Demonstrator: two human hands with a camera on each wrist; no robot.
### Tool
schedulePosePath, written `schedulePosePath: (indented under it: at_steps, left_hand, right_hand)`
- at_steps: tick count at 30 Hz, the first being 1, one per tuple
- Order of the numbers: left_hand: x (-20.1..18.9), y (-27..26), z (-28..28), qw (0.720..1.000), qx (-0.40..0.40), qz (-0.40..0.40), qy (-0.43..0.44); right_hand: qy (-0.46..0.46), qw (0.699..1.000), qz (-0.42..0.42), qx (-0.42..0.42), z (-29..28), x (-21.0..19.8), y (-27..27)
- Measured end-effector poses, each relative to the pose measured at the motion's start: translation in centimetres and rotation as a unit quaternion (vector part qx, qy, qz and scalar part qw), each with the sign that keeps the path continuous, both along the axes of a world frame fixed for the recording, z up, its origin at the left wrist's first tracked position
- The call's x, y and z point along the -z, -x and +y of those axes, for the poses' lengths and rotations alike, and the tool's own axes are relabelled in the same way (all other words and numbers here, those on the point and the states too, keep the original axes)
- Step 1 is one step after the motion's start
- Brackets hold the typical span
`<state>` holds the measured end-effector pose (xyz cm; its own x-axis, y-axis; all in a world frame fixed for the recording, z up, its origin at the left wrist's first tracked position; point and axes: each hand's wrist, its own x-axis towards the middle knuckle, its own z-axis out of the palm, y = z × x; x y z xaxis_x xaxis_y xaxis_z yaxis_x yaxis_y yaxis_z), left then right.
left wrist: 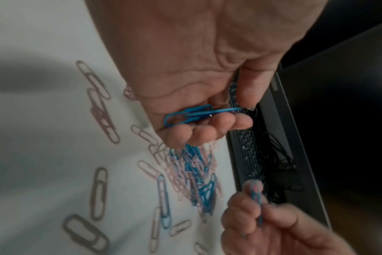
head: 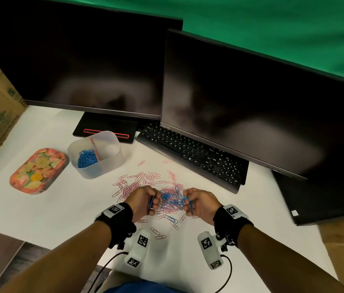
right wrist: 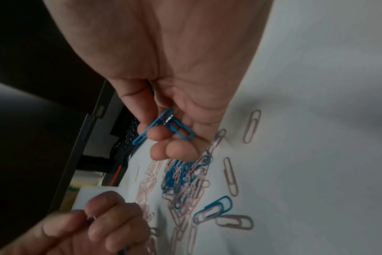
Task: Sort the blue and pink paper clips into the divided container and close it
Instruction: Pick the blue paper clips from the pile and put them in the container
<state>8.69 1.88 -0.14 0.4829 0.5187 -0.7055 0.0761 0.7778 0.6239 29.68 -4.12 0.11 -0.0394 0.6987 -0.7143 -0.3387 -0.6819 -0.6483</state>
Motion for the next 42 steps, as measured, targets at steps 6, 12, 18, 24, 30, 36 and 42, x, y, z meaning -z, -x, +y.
schedulePosePath:
  at_steps: [6, 12, 18, 24, 30, 36, 42]
  left_hand:
    - [-0.1, -1.4, -0.2, 0.999, -0.016, 0.045, -0.003]
    - [0.0, -3.0, -2.0, 0.824, 0.315, 0.260, -0.393]
    - [1.4, -4.1, -3.0, 0.656, 0.462, 0.315, -0.507]
    - [1.5, -4.0, -2.9, 0.637, 0.478, 0.325, -0.510]
    - [1.2, -3.3, -2.5, 0.712, 0.386, 0.305, -0.501]
    - [0.1, -1.8, -1.2, 0.849, 0.214, 0.264, -0.405]
    - [0.3, -0.2, 0.1, 0.907, 0.110, 0.233, -0.334]
  right_hand:
    - [-0.002, 0.994, 0.073, 0.078, -0.3, -0.1, -0.4]
    - [0.008, 0.993, 0.065, 0.093, -0.4, -0.1, -1.3]
    - [0.010, 0.990, -0.139, 0.033, 0.1, 0.9, -2.5]
    - [0.021, 0.957, -0.283, -0.062, 0.7, 0.9, -3.0]
    - [-0.106, 0.734, -0.565, -0.361, 1.1, 0.8, -0.6]
    - [-0.128, 0.643, -0.607, -0.450, 2.7, 1.2, -0.2]
    - [-0.134, 0.656, -0.585, -0.458, 2.6, 1.2, -0.7]
